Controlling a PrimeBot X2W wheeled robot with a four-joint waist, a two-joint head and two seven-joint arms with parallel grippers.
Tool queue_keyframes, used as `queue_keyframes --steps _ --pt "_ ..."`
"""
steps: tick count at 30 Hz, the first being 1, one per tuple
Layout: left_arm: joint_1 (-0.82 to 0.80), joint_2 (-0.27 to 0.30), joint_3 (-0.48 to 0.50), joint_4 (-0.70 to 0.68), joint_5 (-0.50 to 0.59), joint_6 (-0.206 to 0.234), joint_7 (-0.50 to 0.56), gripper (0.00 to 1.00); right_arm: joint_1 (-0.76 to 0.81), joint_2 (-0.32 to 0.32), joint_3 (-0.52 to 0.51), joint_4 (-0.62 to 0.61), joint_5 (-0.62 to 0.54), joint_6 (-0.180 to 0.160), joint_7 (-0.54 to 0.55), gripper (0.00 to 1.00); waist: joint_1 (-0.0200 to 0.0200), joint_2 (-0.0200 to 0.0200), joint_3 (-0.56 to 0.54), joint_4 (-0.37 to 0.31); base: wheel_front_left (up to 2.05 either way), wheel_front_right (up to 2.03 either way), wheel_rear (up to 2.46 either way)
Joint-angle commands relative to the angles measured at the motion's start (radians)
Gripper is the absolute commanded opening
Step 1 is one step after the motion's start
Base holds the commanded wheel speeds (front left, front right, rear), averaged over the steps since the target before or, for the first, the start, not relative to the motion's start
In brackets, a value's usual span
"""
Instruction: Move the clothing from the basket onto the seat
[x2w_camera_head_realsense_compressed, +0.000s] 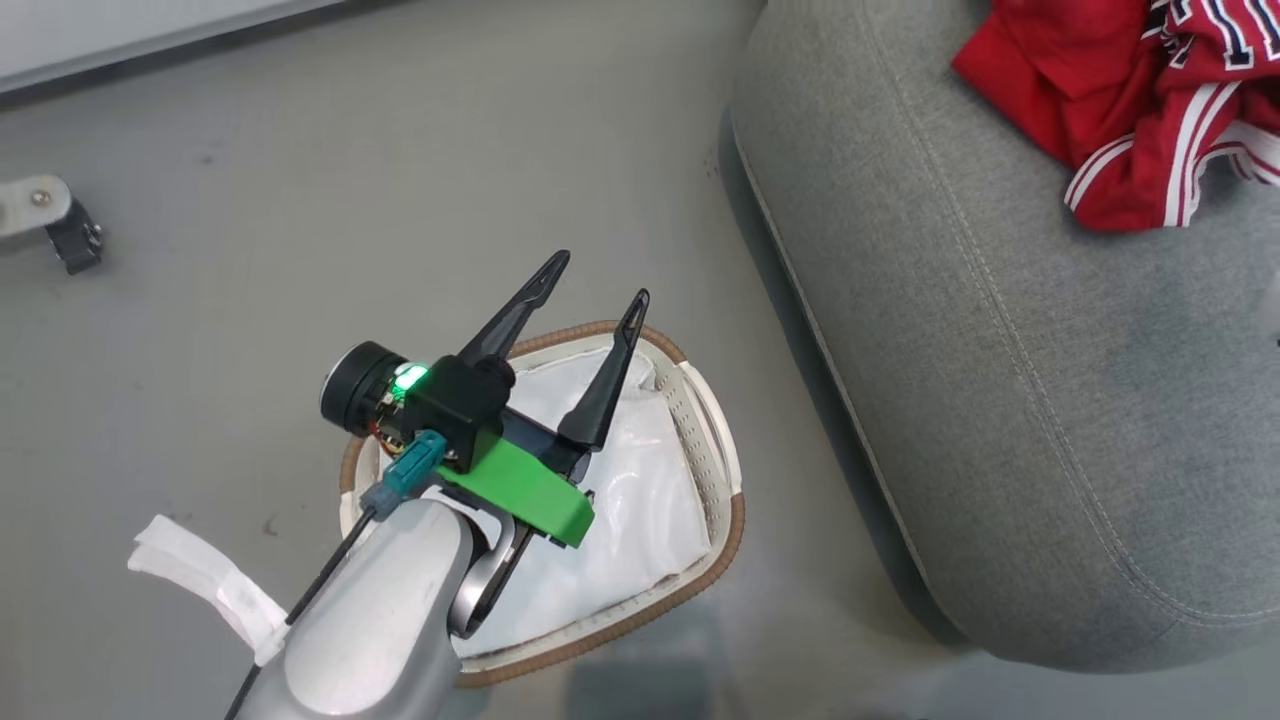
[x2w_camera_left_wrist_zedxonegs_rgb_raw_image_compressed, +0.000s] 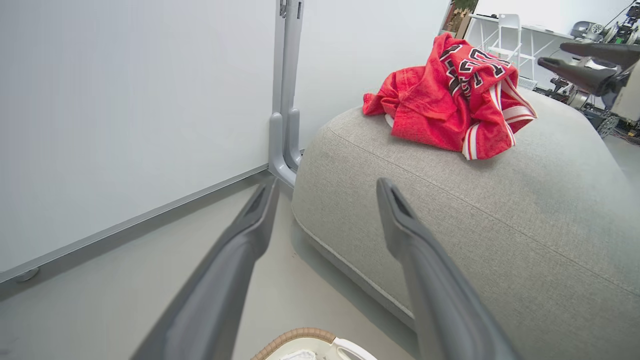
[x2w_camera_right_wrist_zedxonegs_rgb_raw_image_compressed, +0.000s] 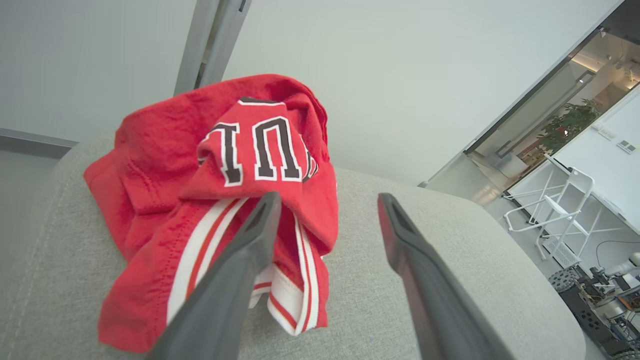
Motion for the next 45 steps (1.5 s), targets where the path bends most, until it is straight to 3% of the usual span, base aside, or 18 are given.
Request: queue_keyframes --steps 1,10,17,25,32,45 --pt "0.027 -0.009 0.023 -0.002 -0.008 -0.003 -0.003 1.00 0.013 -0.004 0.012 -0.008 0.007 -0.001 -0.005 1.00 0.0001 0.0035 -0.085 0.033 0.00 0.00 0.00" --pt "0.124 -0.056 0.172 -0.011 -0.008 -0.003 -0.002 1.00 -0.017 0.023 0.097 0.031 0.070 -0.001 -0.005 1.00 0.0001 0.0035 -0.214 0.148 0.00 0.00 0.00" --pt "0.216 -0.089 0.313 -0.017 0.016 0.007 -0.002 1.00 0.039 0.118 0.139 0.027 0.120 -0.001 -0.005 1.00 0.0001 0.0035 -0.286 0.251 0.00 0.00 0.00" --pt "0.318 -0.103 0.467 -0.023 0.037 0.012 -0.002 1.00 0.181 0.231 0.154 -0.062 0.154 -0.001 -0.005 1.00 0.0001 0.0035 -0.334 0.339 0.00 0.00 0.00" --pt "0.405 -0.108 0.548 0.002 0.026 0.006 -0.002 1.00 0.327 0.280 0.170 -0.137 0.186 -0.001 -0.005 1.00 0.0001 0.0035 -0.367 0.360 0.00 0.00 0.00" --pt "0.477 -0.109 0.574 0.011 0.000 -0.001 -0.002 1.00 0.508 0.281 0.247 -0.231 0.347 -0.001 -0.005 1.00 0.0001 0.0035 -0.402 0.332 0.00 0.00 0.00"
